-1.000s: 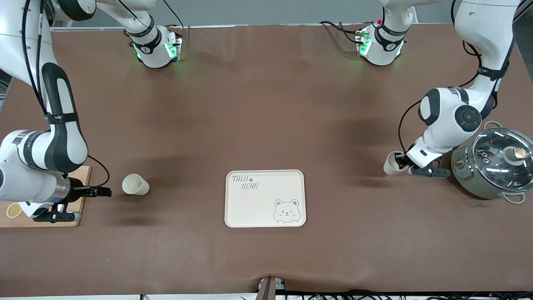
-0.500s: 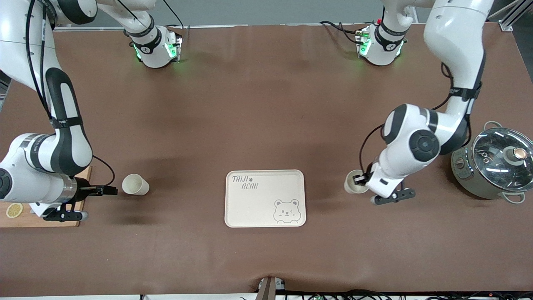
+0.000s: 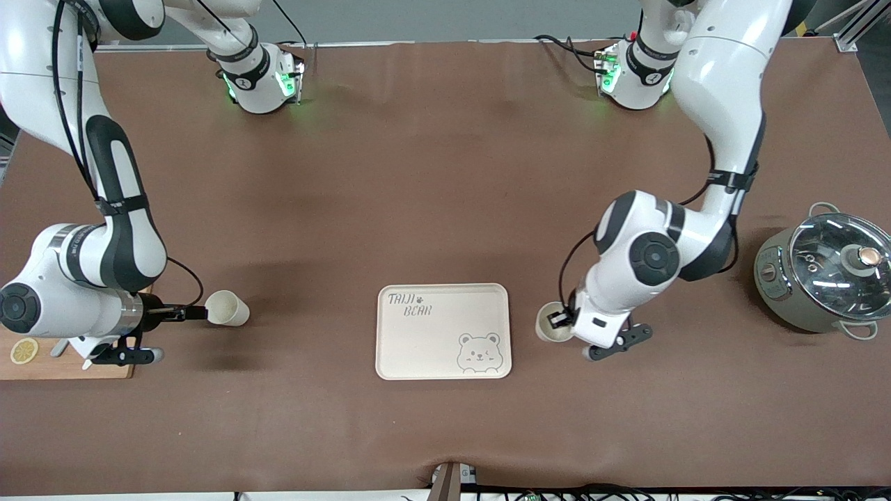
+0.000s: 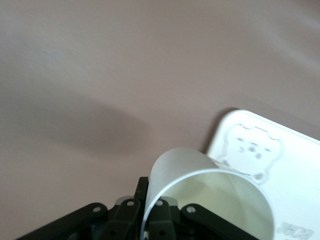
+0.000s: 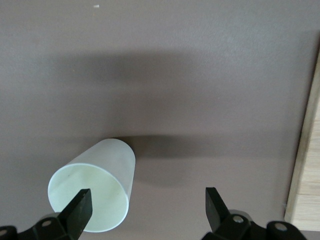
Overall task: Place white IKEA cup upright on tray with both arms
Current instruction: 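Carry the cup with the left gripper over the bear tray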
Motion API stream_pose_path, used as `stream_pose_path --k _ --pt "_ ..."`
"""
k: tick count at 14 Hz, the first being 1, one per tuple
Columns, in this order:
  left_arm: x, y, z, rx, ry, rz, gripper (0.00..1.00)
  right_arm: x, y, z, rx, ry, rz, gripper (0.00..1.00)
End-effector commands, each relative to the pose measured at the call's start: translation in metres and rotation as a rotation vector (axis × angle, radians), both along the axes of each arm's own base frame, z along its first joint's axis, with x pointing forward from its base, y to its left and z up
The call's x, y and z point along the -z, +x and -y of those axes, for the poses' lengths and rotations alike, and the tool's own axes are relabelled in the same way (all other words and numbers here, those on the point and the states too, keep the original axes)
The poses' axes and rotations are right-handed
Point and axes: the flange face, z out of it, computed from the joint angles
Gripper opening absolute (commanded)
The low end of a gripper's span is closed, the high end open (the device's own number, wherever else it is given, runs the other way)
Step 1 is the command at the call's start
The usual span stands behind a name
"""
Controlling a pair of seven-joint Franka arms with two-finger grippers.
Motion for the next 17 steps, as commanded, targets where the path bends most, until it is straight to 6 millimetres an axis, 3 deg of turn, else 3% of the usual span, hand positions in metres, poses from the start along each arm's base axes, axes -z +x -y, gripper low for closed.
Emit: stream_pose_path --k 1,4,6,9,11,17 --pt "0.009 -0.013 0.044 -0.024 -0.002 -0.026 0.00 0.006 -0.009 -0.003 -0.014 0.016 -0.021 1.00" --pt "0.033 -0.032 0.084 -0.023 0.005 -0.046 0.00 0.013 -0.016 -0.002 -0.031 0.022 -0.040 1.00" --pt "0.051 -0.041 0.095 -0.020 0.016 -0.068 0.00 0.017 -0.018 -0.003 -0.033 0.023 -0.043 1.00" --pt "0.079 -0.035 0.104 -0.038 -0.024 -0.011 0.00 0.019 -0.017 -0.004 -0.032 0.022 -0.030 1.00" --pt "0.081 -0.034 0.106 -0.043 -0.037 0.009 0.00 0.026 -0.020 -0.006 -0.033 0.020 -0.021 1.00" --pt "0.092 -0.044 0.125 -0.024 -0.052 0.039 0.00 0.013 -0.032 -0.013 -0.037 0.010 0.038 1.00"
